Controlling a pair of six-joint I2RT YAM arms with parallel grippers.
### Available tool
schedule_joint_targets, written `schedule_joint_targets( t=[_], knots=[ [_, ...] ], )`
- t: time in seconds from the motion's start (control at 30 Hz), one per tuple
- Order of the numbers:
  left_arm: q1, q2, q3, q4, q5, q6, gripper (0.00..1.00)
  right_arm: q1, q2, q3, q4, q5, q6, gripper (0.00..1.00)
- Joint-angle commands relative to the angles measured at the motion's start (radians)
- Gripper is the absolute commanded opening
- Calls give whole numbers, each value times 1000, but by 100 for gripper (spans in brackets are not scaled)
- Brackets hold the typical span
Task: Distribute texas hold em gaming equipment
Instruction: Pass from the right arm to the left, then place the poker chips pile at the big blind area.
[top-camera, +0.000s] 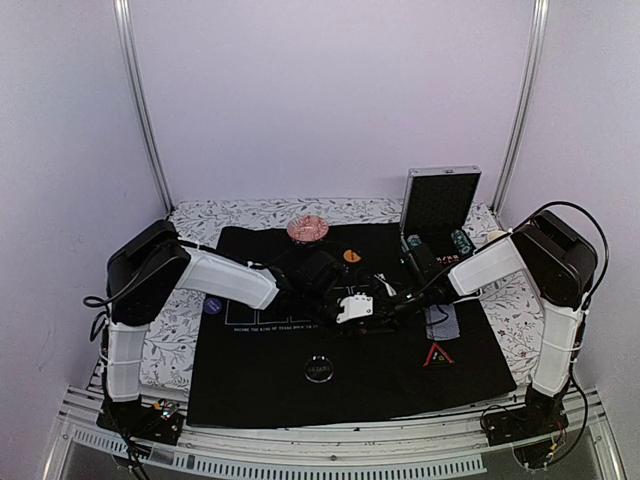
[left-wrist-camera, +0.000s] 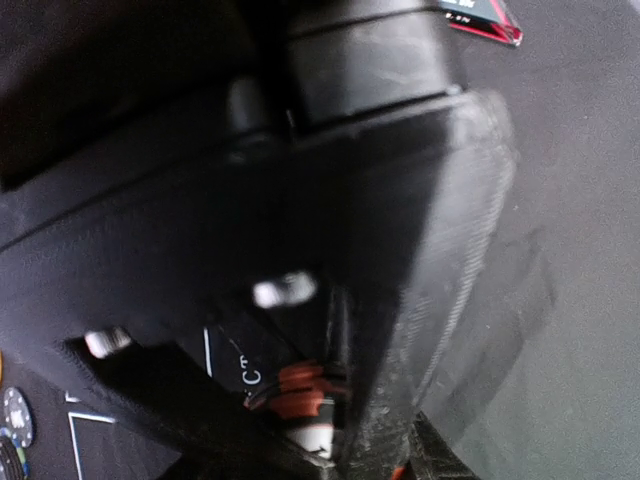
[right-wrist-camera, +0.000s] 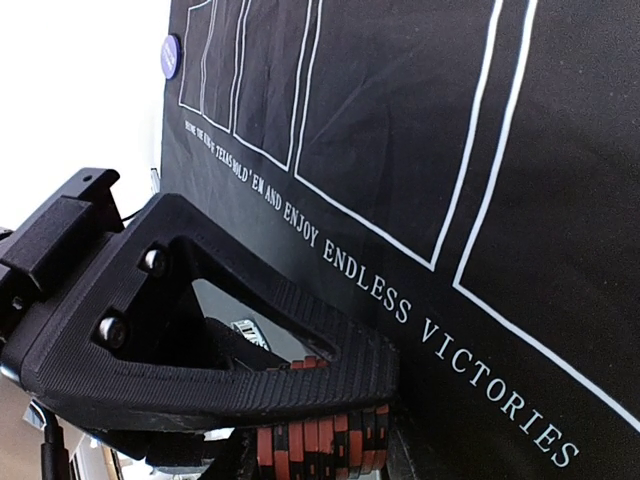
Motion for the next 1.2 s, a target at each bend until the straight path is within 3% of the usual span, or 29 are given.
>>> schedule_joint_targets(
  t=[0.0,0.1,0.13,0.23,0.37,0.97,1.17],
  knots=[
    [15,38,12,-65,35,-19,19,0,15,-6,27,15,6,17],
    [17,38,12,-65,36,-20,4,-1,9,-6,25,23,8,18],
    [17,38,12,-67,36,-20,0,-1,3,-6,23,28,9,23],
    [20,36,17,-79,38,-22,0,-5,-18,-5,-1,50,1,33],
    [26,39,30,-120,38,-33,0,-18,-61,-23,-34,85,-19,54],
    [50,21,40,-147,66,-102,0,-43,-273,-3,-345,337,-93,63],
    [19,112,196,-334,-31,-94,0,-55,-369,20,-518,500,-116,68]
  ],
)
